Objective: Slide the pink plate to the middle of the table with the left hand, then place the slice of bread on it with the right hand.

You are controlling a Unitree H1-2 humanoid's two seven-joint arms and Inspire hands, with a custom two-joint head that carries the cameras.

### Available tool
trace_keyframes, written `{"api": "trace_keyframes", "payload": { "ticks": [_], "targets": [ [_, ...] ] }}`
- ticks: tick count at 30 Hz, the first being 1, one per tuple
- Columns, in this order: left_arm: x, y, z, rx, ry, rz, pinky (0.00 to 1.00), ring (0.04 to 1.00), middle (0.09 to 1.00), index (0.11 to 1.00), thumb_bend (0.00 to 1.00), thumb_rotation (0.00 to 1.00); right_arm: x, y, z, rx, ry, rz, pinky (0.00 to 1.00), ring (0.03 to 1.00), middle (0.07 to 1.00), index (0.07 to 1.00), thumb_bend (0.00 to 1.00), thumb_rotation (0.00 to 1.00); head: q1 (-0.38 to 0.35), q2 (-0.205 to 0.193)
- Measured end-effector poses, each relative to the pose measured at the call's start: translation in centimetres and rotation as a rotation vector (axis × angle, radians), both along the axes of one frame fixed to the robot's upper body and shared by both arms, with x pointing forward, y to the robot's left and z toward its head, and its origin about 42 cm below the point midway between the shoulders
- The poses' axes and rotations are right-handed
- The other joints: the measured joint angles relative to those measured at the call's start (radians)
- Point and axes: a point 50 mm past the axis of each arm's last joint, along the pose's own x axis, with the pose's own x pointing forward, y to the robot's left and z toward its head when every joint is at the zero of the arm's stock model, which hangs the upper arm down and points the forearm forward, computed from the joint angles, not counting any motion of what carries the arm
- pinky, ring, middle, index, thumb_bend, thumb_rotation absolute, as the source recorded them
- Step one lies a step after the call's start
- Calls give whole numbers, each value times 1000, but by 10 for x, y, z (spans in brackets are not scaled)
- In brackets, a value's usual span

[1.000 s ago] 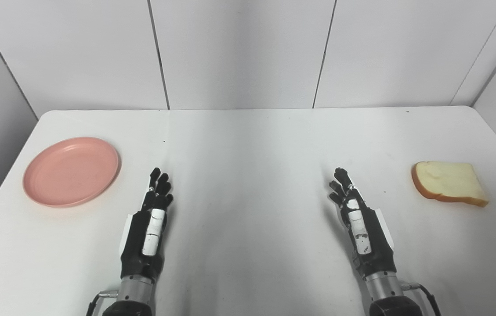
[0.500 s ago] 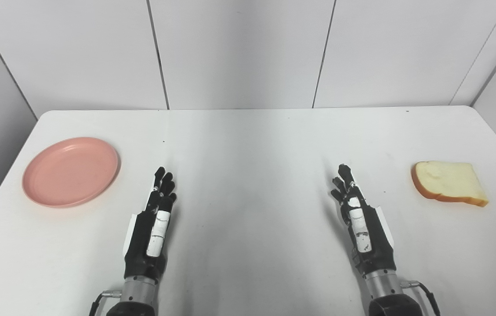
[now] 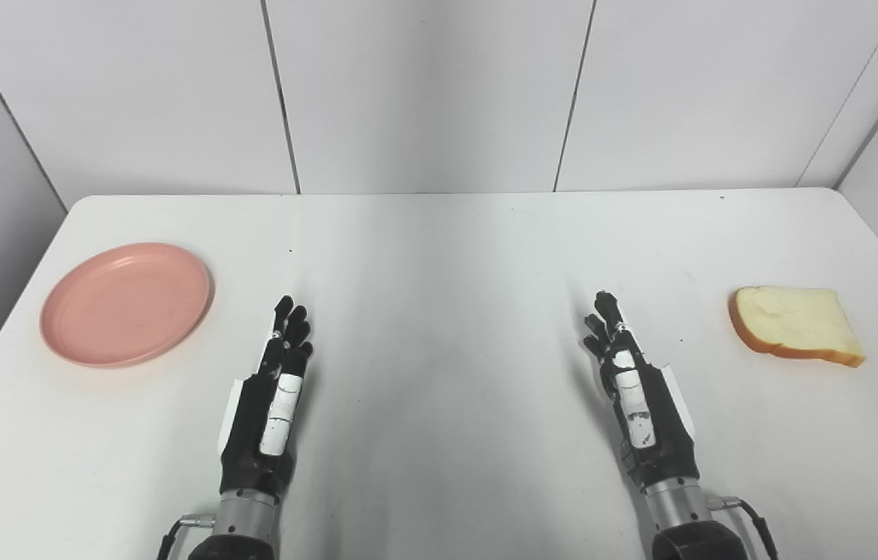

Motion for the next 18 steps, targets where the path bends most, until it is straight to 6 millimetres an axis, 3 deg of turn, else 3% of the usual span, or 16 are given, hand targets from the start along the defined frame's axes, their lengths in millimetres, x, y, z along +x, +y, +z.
{"api": "trace_keyframes", "payload": {
  "ticks": [18],
  "targets": [
    [0,-6,1,-26,2,15,1000,1000,1000,1000,826,877,0,1,0,-11,0,27,942,967,993,972,902,1000,9,0]
  ]
}}
